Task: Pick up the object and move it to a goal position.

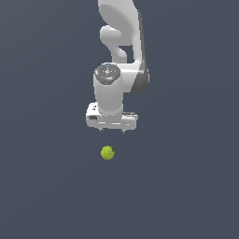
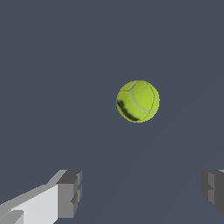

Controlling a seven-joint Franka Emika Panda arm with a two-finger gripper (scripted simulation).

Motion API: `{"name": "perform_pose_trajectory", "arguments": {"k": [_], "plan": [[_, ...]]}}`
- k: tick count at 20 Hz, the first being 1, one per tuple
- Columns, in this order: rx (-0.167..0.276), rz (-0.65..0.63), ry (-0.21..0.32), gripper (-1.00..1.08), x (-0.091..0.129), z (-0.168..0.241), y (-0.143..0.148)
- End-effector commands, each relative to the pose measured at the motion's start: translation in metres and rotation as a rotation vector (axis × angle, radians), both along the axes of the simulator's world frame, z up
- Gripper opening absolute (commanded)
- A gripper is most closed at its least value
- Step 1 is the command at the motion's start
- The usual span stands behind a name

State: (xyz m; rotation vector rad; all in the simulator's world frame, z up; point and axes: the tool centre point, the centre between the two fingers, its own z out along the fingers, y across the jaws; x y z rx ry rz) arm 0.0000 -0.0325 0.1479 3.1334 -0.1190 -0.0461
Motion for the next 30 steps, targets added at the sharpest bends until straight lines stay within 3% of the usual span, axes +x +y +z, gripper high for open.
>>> {"name": "perform_pose_trajectory", "arguments": {"k": [1,15,30], "plan": [[0.000,0.000,0.000,1.00,0.000,0.000,0.000],[-0.002,0.060,-0.034,1.00,0.009,0.021,0.018],[0.003,0.114,-0.030,1.00,0.046,-0.032,-0.012]]}}
